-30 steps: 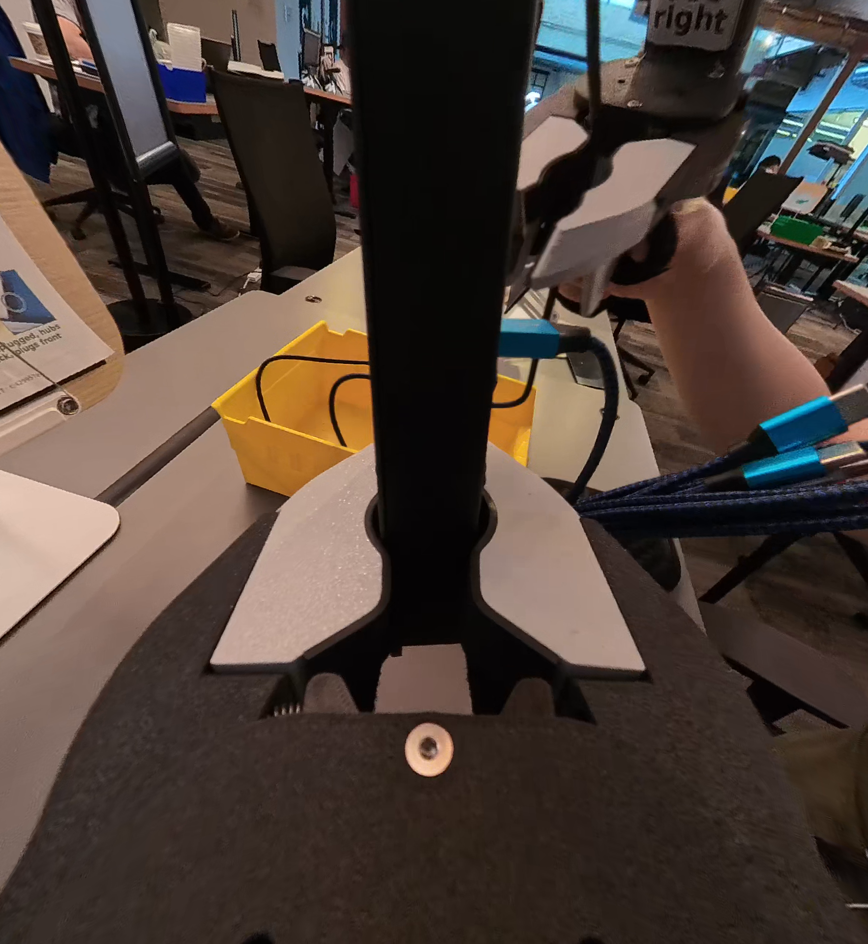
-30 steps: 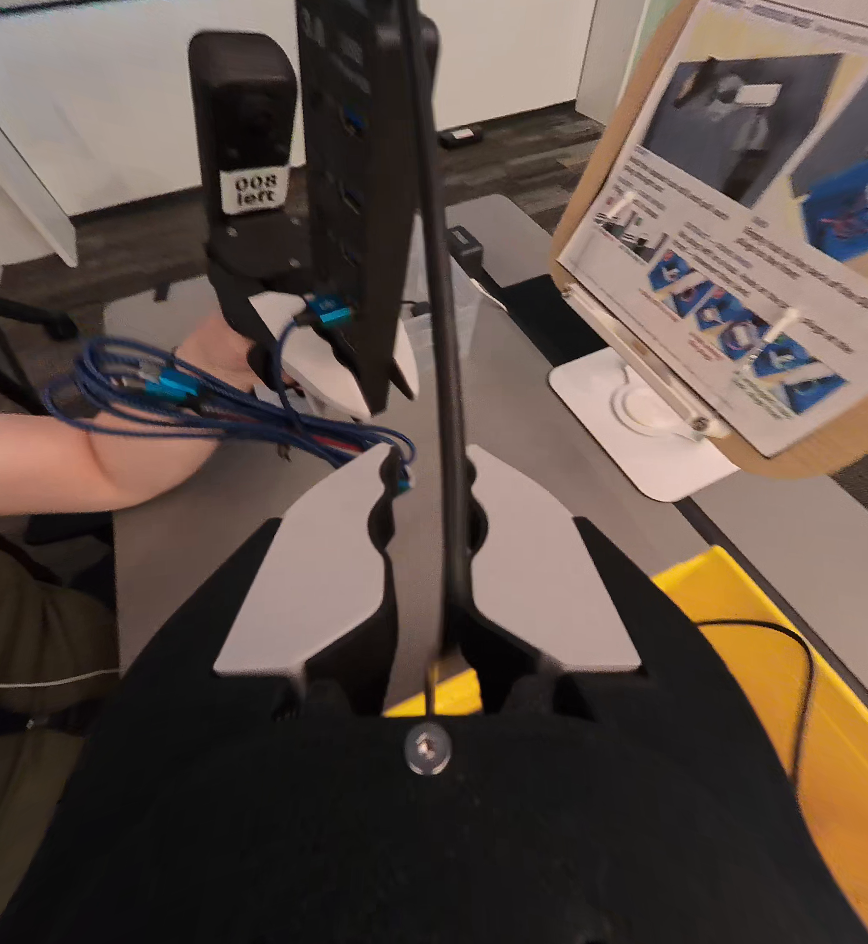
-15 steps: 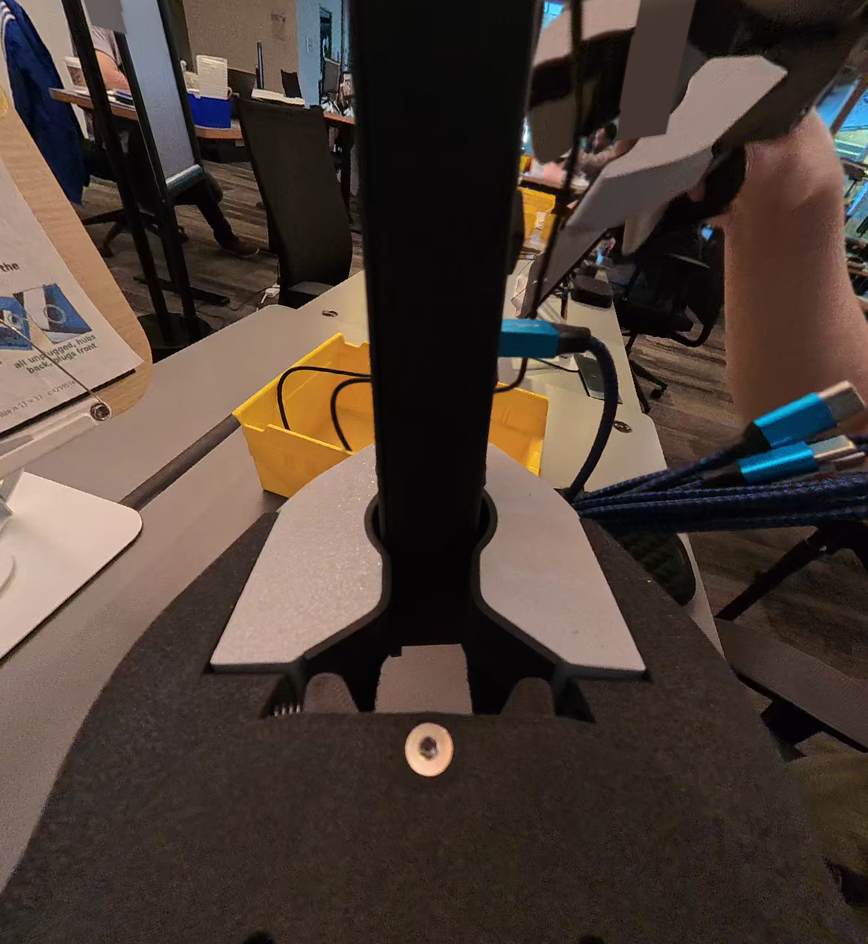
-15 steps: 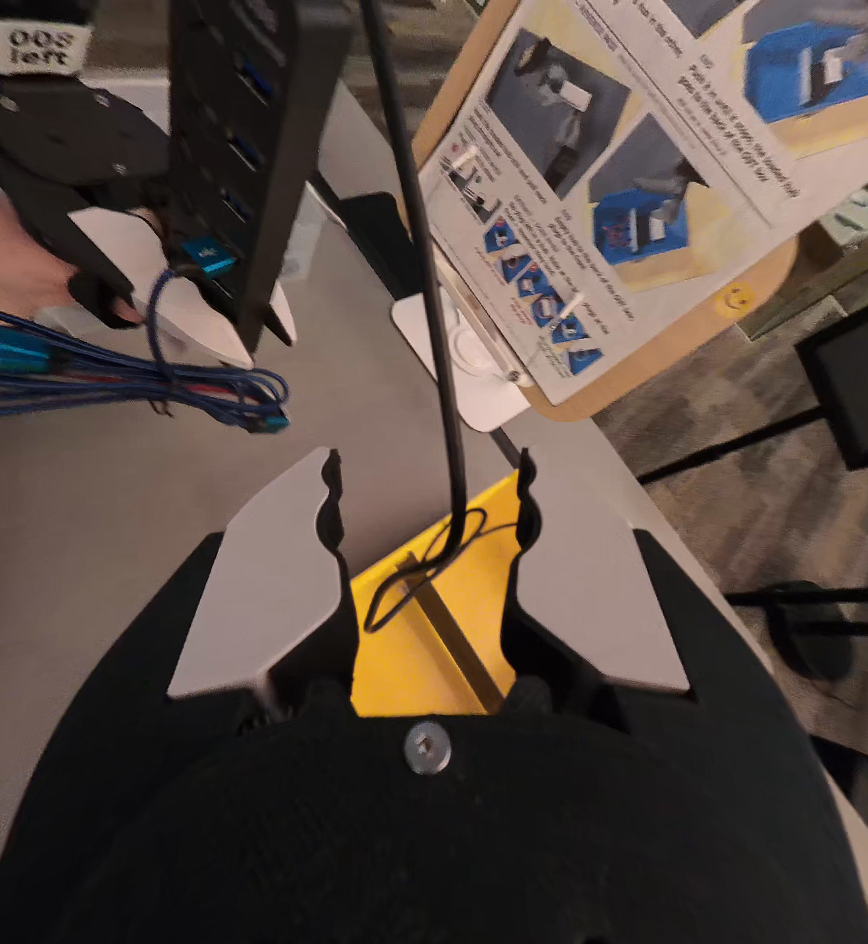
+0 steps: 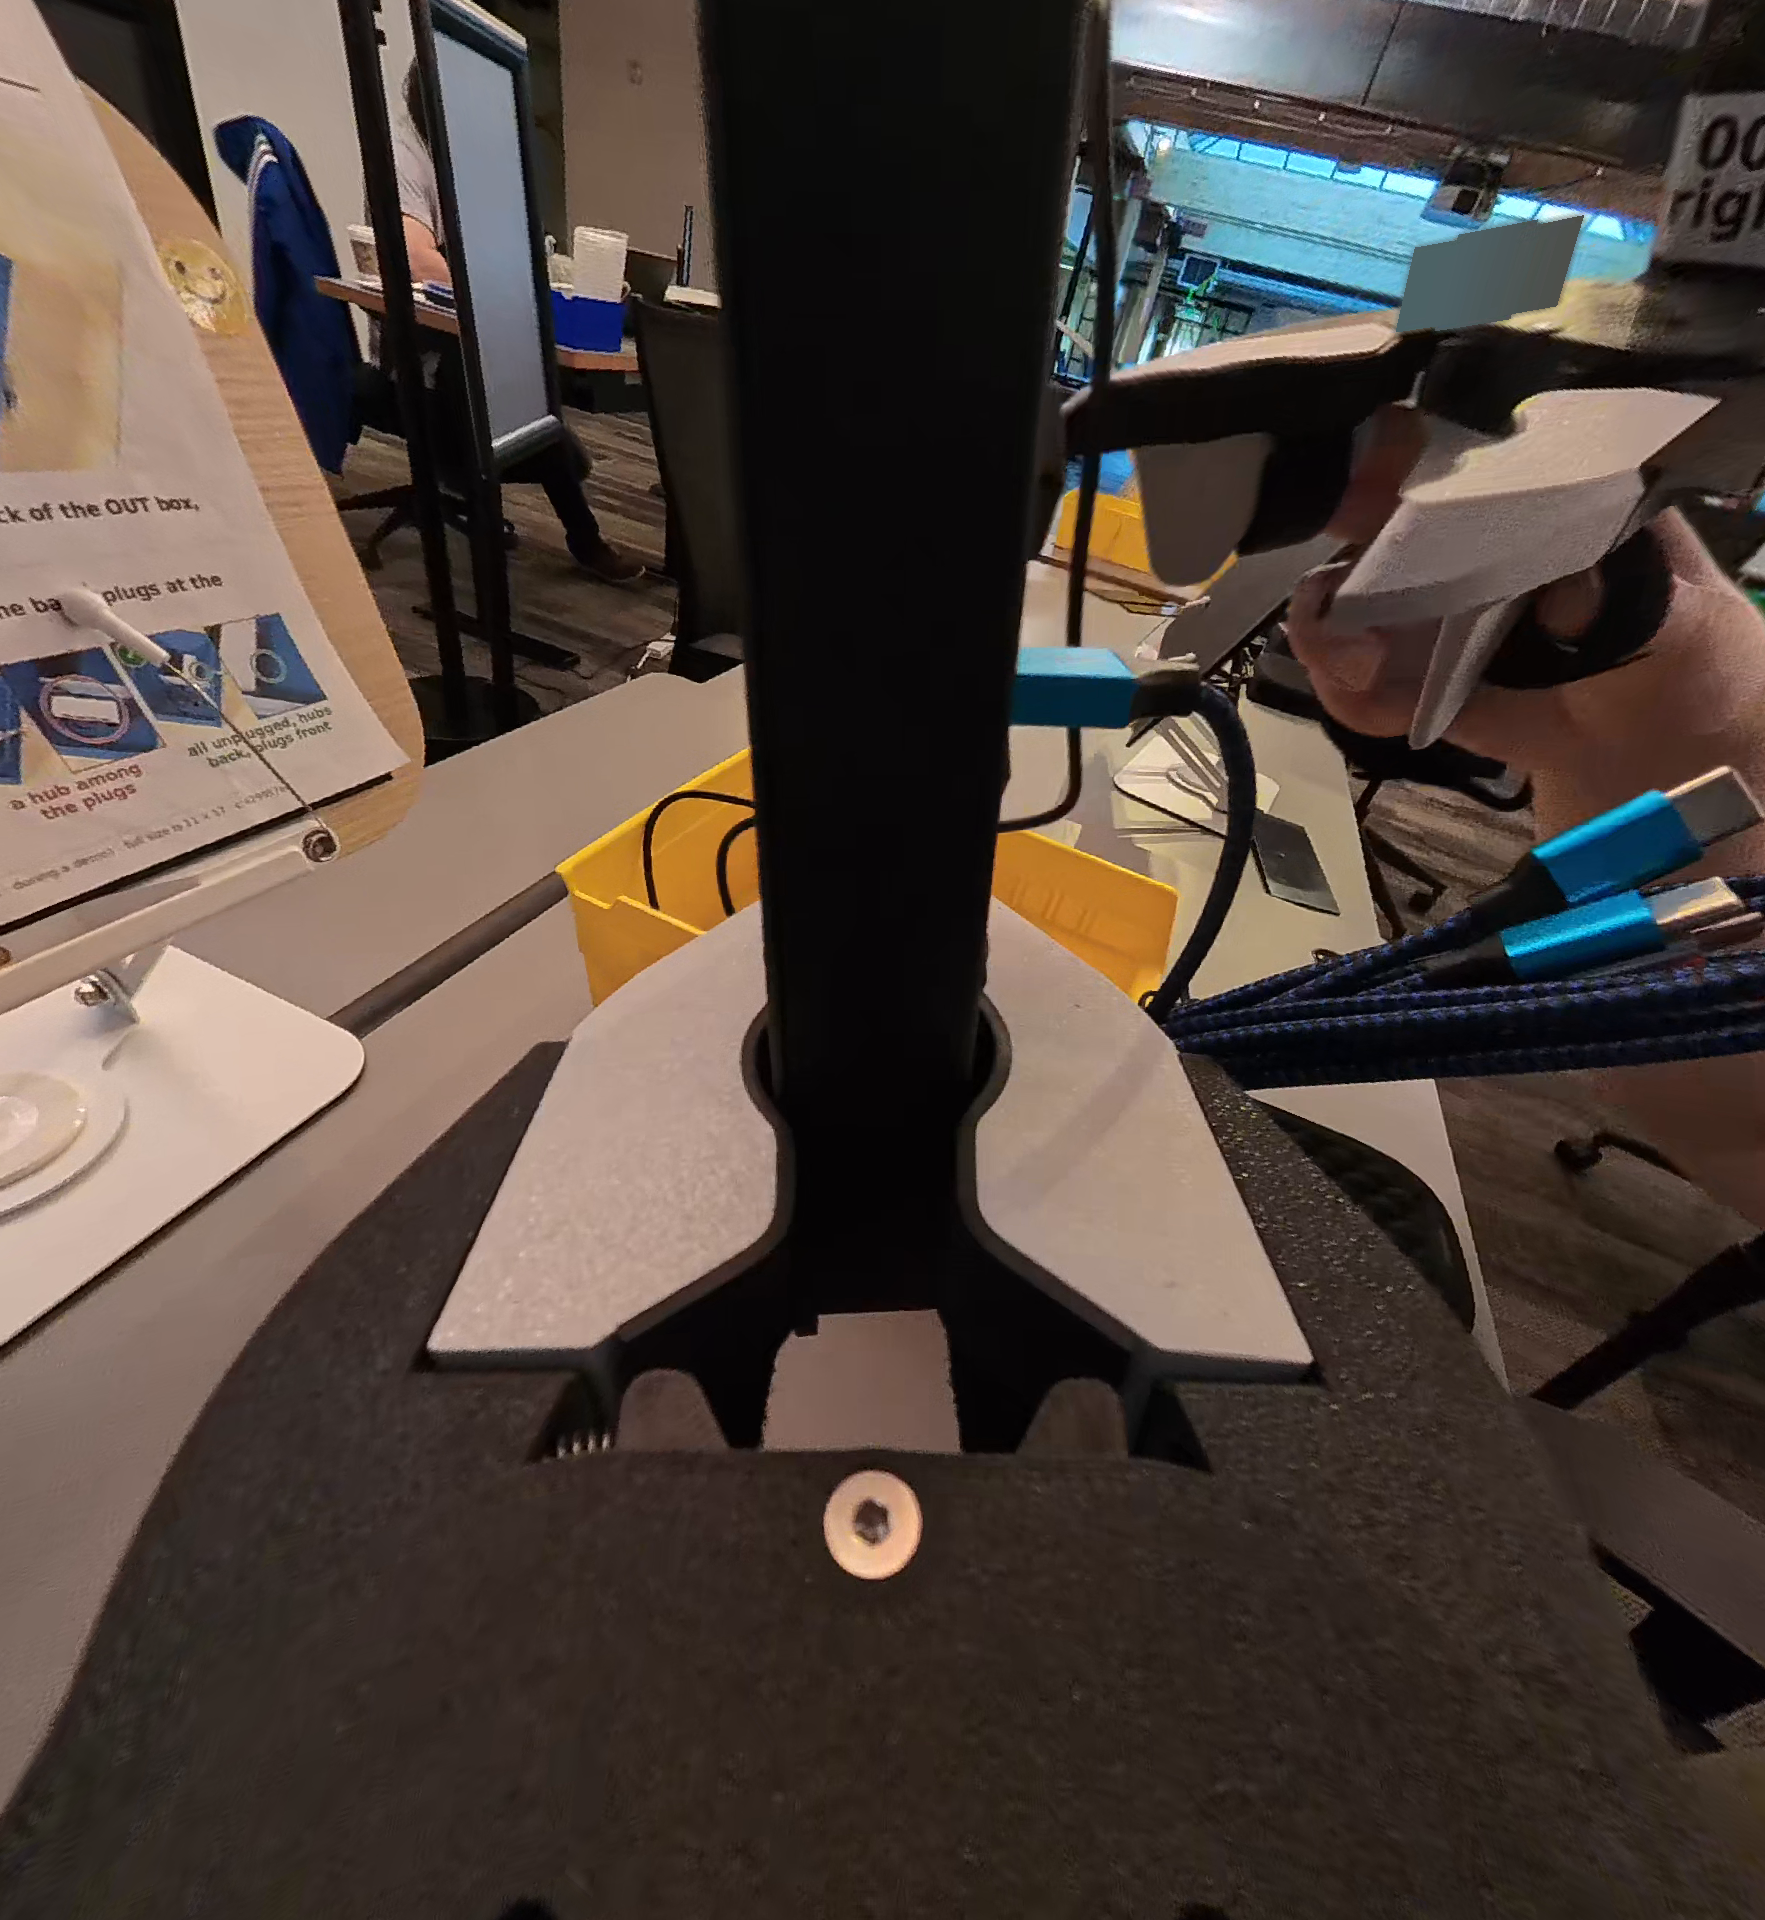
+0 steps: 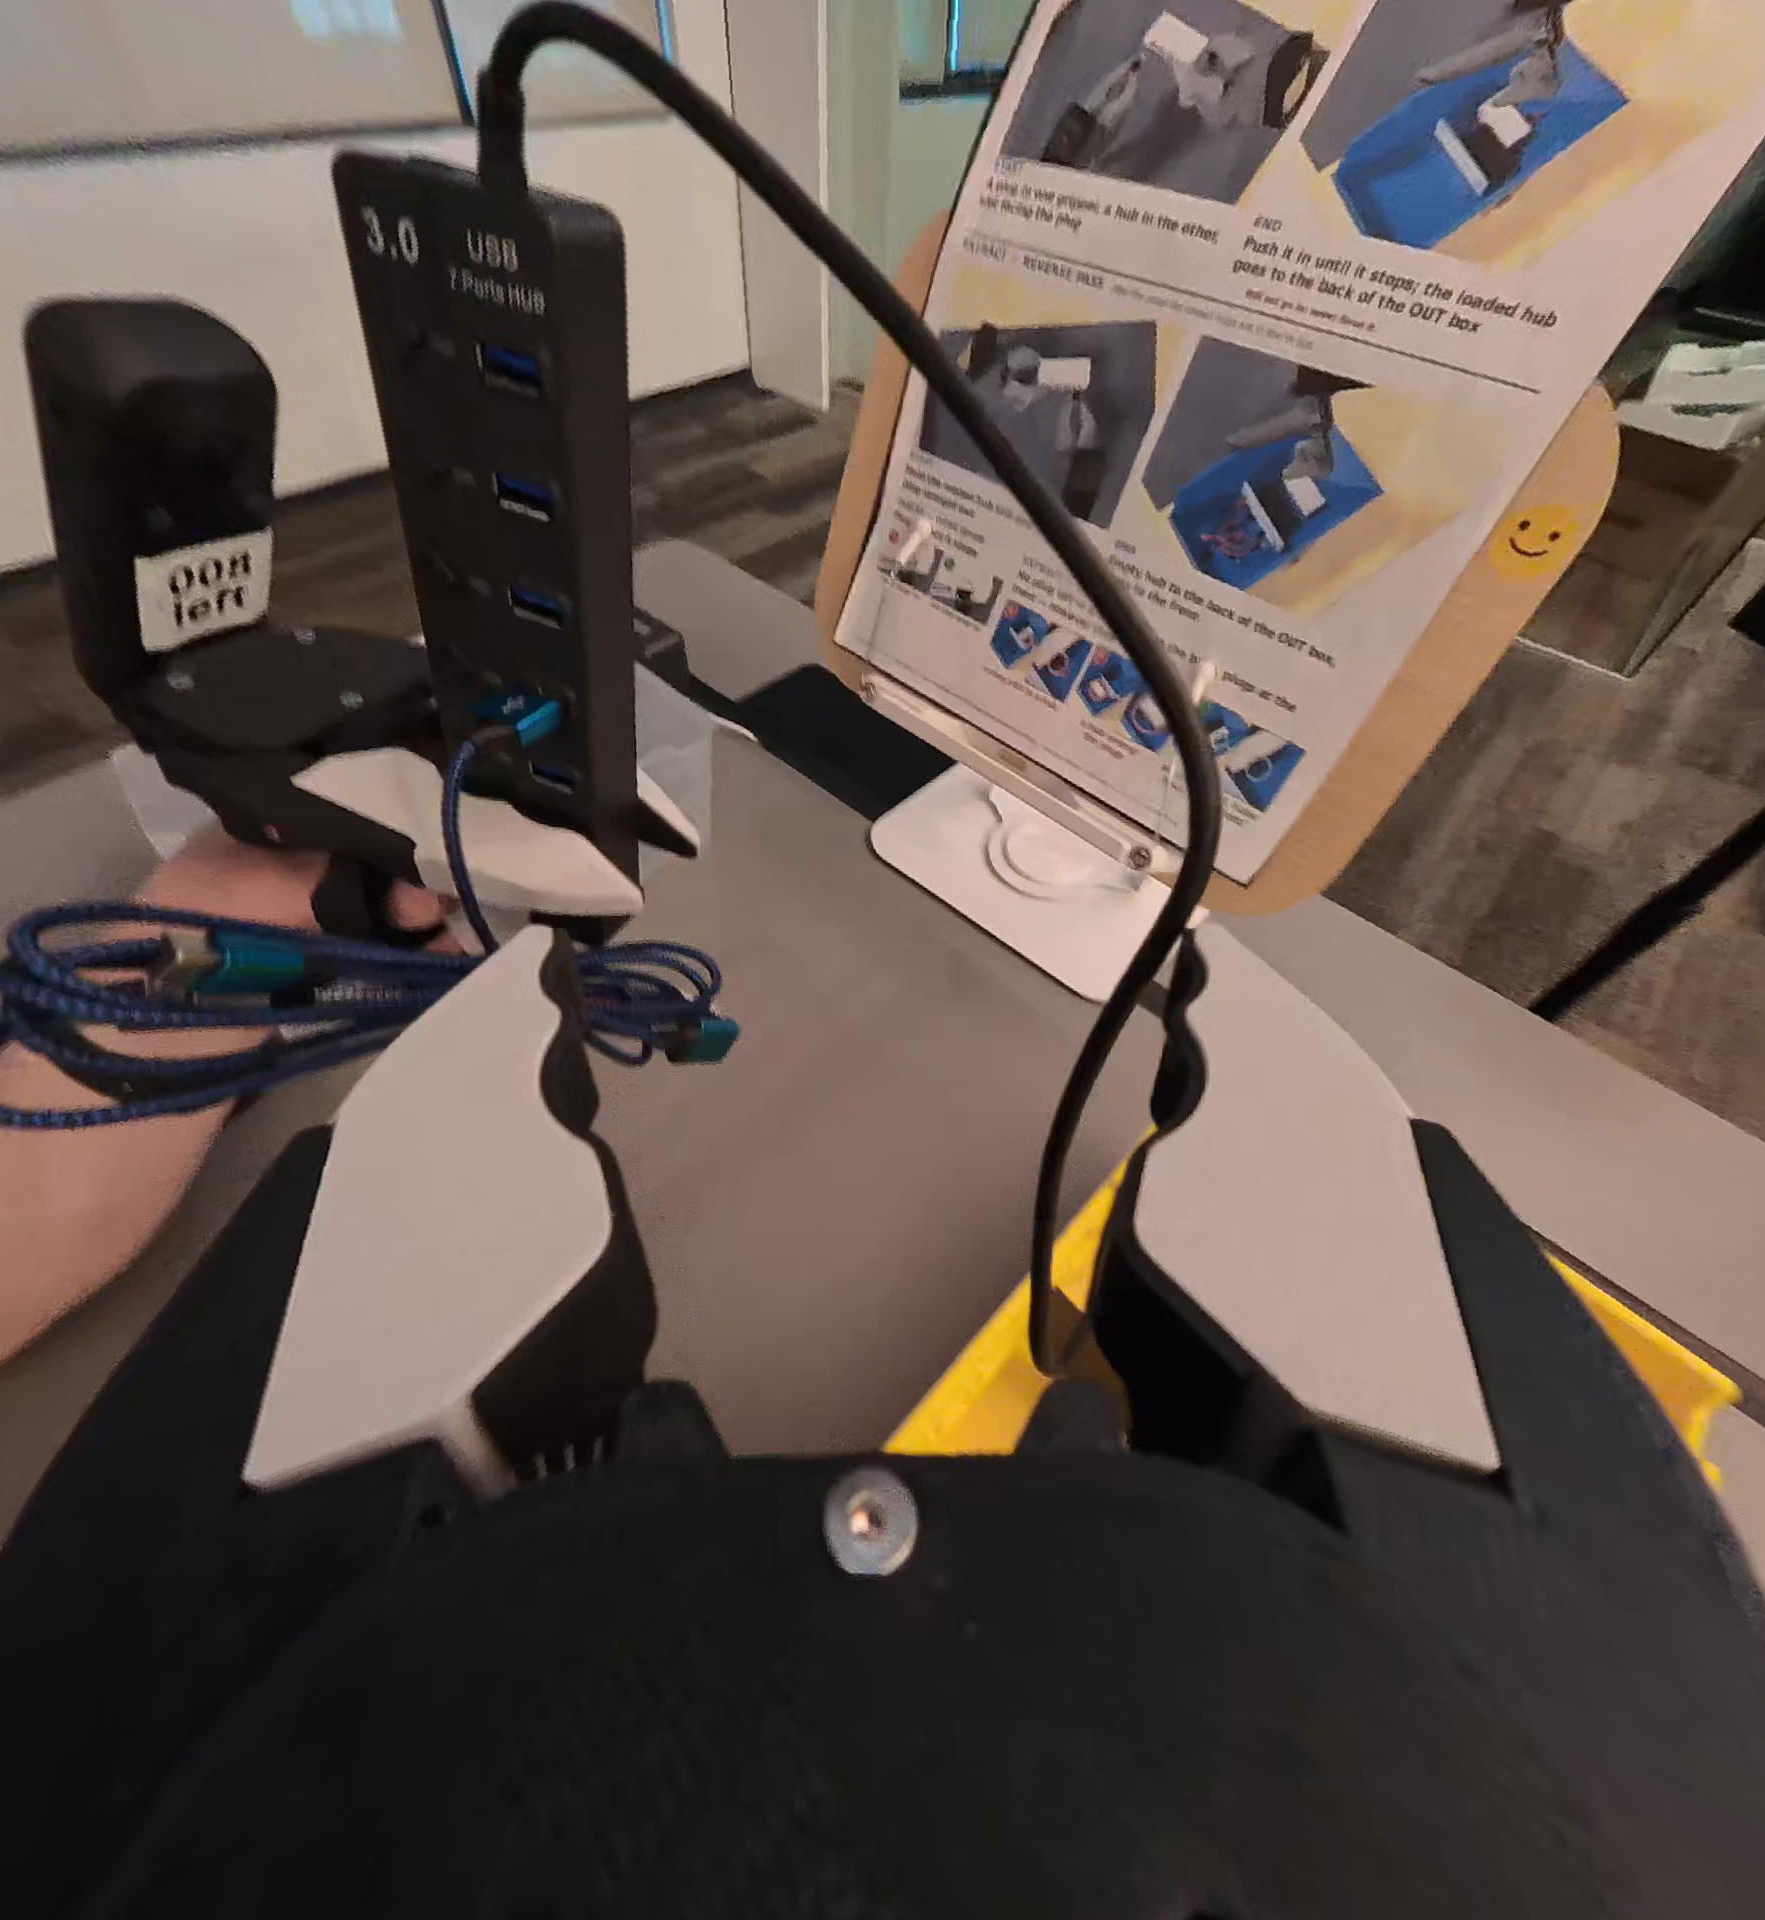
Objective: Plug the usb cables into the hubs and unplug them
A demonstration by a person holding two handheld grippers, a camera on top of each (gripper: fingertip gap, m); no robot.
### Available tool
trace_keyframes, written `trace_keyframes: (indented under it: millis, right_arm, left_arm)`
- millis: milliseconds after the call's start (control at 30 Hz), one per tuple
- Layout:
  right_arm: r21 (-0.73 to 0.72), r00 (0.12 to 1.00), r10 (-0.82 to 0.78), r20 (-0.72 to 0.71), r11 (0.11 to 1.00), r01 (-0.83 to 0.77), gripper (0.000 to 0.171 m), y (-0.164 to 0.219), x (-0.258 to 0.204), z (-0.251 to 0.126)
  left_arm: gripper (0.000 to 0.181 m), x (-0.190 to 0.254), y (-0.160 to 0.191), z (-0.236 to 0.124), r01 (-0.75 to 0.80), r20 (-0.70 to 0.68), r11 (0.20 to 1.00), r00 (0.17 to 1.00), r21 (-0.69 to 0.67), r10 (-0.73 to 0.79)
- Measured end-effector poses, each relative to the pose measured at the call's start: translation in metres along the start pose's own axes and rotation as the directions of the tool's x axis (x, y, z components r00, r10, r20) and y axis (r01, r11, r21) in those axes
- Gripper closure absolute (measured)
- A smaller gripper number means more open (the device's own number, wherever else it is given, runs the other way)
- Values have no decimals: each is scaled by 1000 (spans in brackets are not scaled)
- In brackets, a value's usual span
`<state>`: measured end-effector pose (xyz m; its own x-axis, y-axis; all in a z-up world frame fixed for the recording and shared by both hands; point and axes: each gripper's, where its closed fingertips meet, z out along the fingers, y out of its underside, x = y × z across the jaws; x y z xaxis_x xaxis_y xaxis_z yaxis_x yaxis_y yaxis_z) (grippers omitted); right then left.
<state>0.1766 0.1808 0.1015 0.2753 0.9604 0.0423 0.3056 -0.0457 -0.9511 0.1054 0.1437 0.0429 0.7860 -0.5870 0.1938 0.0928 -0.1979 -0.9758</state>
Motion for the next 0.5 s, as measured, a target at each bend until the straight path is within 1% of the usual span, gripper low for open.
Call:
trace_keyframes:
  millis: [133,200,267,333,433,500]
  right_arm:
    - [85,993,71,97,993,-80,62,-12,-17,4]
    - [99,984,112,137,987,-126,62,-16,-26,6]
    - [92,983,102,150,989,-117,62,-15,-33,13]
    - [71,984,86,158,993,-98,63,-11,-40,22]
    - [37,959,127,254,989,-140,64,-4,-59,35]
    - [30,933,154,327,984,-173,71,0,-72,40]
  left_arm:
    - [154,3,-7,-3,13,-16,999,1000,44,-12]
    - [154,4,-11,-6,14,-28,998,1000,65,-12]
    - [155,9,-14,-6,27,-69,996,997,91,-20]
    - [155,20,-18,-6,49,-140,992,990,113,-33]
    - [154,30,-19,-3,55,-190,990,981,127,-30]
    - [154,34,-19,-1,51,-210,989,977,137,-21]
